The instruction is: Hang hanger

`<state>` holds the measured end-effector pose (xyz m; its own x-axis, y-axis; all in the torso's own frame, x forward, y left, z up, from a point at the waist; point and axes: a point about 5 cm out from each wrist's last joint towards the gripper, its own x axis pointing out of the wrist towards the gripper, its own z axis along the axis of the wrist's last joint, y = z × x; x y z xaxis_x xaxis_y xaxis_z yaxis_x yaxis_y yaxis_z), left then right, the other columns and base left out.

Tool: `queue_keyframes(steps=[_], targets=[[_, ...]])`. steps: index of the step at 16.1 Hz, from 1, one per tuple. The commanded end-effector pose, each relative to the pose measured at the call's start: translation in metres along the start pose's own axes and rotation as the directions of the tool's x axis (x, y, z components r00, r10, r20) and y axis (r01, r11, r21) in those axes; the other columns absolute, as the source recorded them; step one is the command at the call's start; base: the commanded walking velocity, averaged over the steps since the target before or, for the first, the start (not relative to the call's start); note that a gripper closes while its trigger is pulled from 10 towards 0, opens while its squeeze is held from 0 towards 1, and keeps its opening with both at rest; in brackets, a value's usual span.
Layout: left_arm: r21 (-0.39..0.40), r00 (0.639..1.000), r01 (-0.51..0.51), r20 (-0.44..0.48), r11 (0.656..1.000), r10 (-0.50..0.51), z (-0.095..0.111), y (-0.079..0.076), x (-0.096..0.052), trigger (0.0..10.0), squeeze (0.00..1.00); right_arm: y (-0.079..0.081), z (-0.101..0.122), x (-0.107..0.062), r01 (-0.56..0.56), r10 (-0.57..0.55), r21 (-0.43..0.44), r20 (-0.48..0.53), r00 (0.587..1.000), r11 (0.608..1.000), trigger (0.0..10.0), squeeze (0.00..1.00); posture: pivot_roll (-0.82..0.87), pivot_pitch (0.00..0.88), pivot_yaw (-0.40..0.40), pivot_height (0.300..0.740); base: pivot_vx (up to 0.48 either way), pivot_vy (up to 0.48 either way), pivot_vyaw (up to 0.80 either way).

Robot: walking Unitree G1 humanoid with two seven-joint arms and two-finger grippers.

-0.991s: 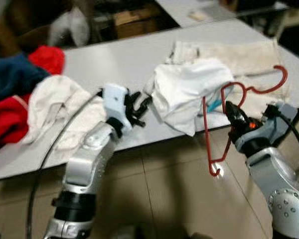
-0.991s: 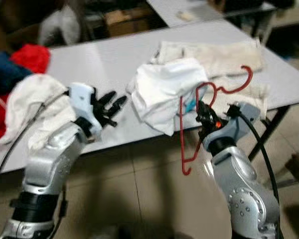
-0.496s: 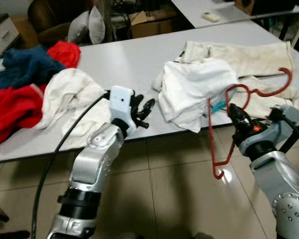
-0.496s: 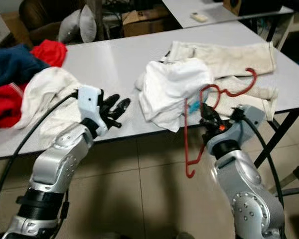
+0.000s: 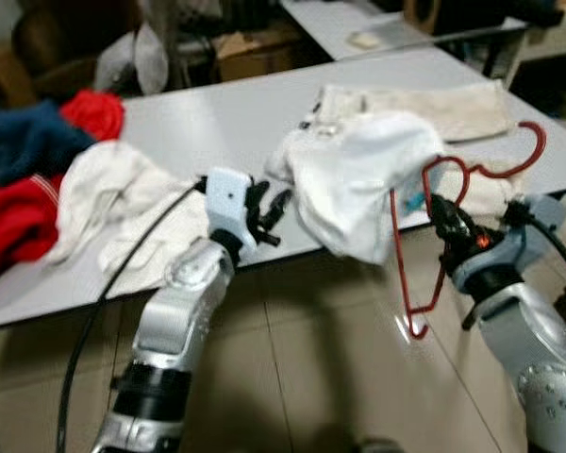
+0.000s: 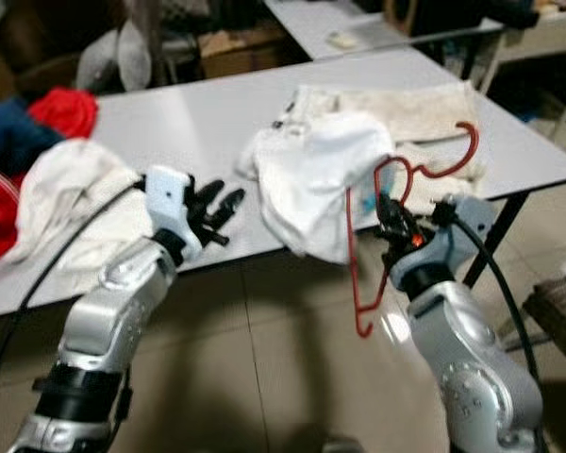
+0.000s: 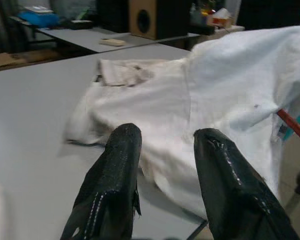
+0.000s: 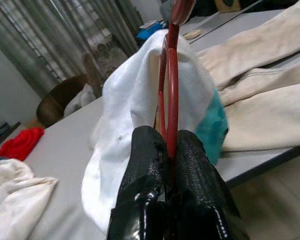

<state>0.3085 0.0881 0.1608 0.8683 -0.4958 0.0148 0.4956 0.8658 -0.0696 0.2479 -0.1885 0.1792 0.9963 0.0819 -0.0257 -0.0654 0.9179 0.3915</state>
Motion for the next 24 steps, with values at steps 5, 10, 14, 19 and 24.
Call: queue_keyframes(steps=[5, 10, 14, 19, 24], targets=[[0.008, 1.000, -0.009, -0.019, 1.000, 0.010, -0.005, 0.004, 0.000, 10.0, 0.00, 0.007, 0.002, 0.004, -0.039, 0.039, -0.001, 0.007, 0.999, 0.999, 10.0, 0.00, -0.15, 0.041, 0.114, 0.740, 0.371, 0.000, 0.15], [0.012, 1.000, -0.004, -0.025, 1.000, 0.005, -0.007, 0.004, 0.001, 10.0, 0.00, 0.018, 0.003, 0.007, -0.113, 0.113, -0.011, -0.008, 0.994, 0.994, 10.0, 0.00, -0.16, 0.041, 0.110, 0.740, 0.368, 0.000, 0.00], [-0.013, 0.998, -0.054, 0.020, 0.998, 0.054, 0.001, 0.012, 0.003, 10.0, 0.00, 0.048, 0.025, 0.012, -0.253, 0.251, 0.034, 0.055, 0.966, 0.967, 10.0, 0.00, -0.18, 0.040, 0.125, 0.740, 0.088, 0.000, 0.00], [-0.023, 0.986, -0.128, 0.104, 0.992, 0.130, 0.020, 0.044, -0.004, 10.0, 0.00, 0.096, 0.136, 0.018, -0.450, 0.354, 0.160, 0.414, 0.839, 0.879, 10.0, 0.00, -0.18, 0.038, 0.121, 0.740, 0.000, 0.000, 0.00], [-0.023, 0.990, -0.087, 0.110, 0.996, 0.089, 0.020, 0.040, -0.003, 10.0, 0.00, 0.070, 0.145, 0.018, -0.380, 0.108, 0.575, 0.450, 0.887, 0.724, 10.0, 0.00, -0.19, 0.041, 0.128, 0.740, 0.000, 0.000, 0.00]])
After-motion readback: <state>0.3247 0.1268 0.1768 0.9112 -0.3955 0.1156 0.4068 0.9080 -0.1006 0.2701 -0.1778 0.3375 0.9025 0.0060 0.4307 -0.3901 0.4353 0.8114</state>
